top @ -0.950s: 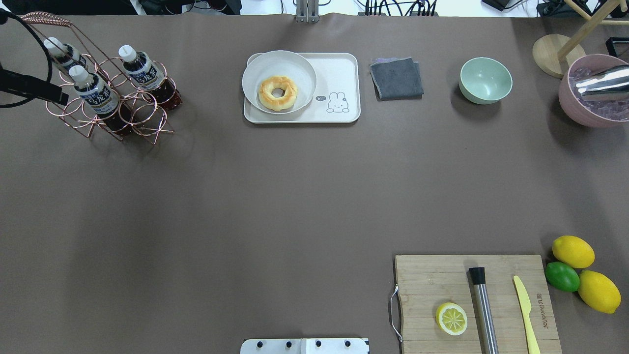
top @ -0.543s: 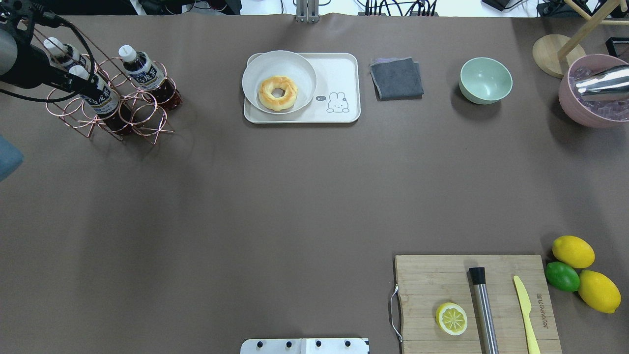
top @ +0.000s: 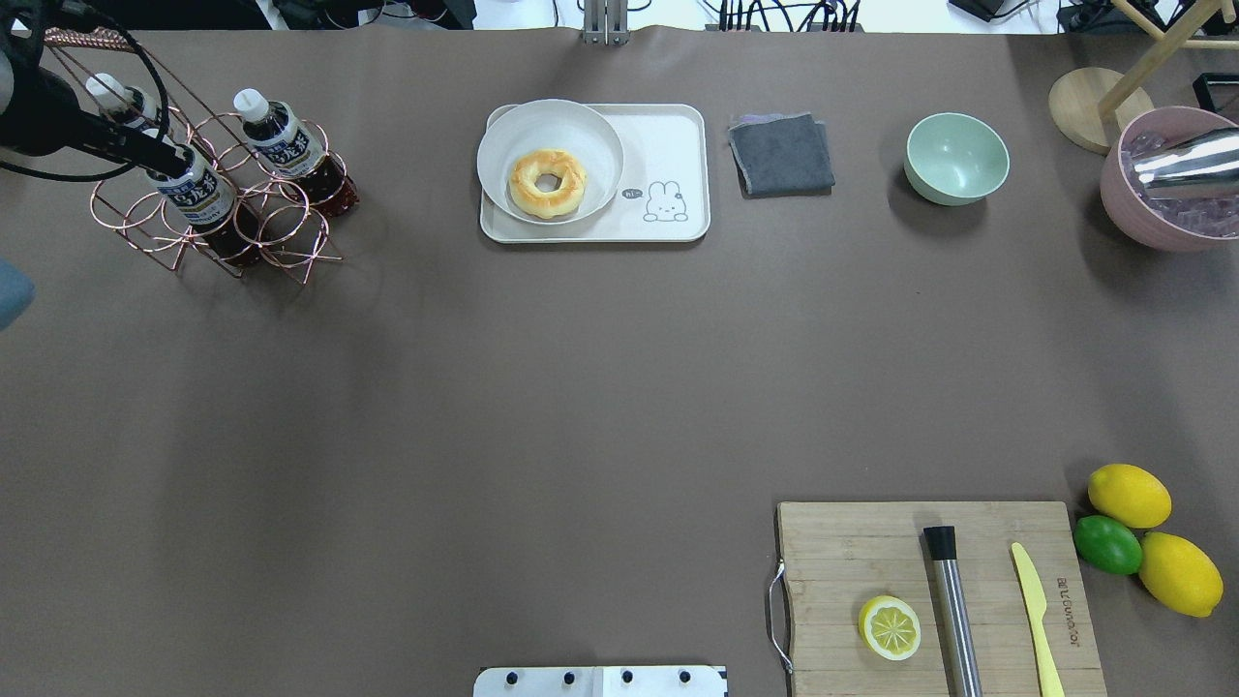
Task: Place tea on tray
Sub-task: 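Reach the left gripper down to a dark tea bottle in the copper rack, then close the left gripper around the tea bottle's neck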
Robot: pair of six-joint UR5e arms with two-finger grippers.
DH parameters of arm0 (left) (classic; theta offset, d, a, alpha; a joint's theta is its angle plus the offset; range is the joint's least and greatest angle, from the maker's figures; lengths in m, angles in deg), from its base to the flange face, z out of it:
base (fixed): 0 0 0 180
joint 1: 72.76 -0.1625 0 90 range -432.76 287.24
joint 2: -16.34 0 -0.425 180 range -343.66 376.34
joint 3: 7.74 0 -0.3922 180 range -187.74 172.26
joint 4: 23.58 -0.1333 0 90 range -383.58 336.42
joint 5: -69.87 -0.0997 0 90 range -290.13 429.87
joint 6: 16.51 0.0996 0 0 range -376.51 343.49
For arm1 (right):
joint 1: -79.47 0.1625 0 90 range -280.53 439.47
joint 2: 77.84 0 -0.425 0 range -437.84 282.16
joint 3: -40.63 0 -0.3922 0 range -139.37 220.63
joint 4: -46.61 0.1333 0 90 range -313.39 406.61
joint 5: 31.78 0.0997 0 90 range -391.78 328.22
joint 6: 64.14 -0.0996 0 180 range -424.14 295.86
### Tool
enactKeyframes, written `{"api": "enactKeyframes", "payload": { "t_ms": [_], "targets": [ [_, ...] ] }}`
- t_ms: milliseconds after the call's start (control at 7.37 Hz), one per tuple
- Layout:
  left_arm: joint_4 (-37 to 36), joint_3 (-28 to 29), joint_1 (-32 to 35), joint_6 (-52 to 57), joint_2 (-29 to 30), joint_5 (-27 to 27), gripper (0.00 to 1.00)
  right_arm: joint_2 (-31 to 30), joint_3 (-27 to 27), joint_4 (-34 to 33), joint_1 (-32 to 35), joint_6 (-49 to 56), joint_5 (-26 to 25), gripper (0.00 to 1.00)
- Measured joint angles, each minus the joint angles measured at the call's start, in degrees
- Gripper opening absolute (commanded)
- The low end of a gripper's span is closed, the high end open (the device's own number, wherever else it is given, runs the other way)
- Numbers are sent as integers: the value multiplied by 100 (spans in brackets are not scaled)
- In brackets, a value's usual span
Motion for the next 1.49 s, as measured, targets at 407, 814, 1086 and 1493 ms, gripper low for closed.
{"api": "enactKeyframes", "payload": {
  "t_ms": [407, 814, 1086, 1493],
  "targets": [
    [5, 140, -5, -56, 148, -4, 73, -20, -5, -7, 0, -9, -2, 100],
    [7, 198, 12, -49, 177, 0, 69, -20, -4, -9, 0, -11, 6, 100],
    [-4, 239, 41, -49, 214, 0, 53, -31, -5, -5, 0, -7, 9, 100],
    [-45, 282, 72, -65, 284, -7, 0, -36, -5, 0, 0, 15, 7, 100]
  ]
}}
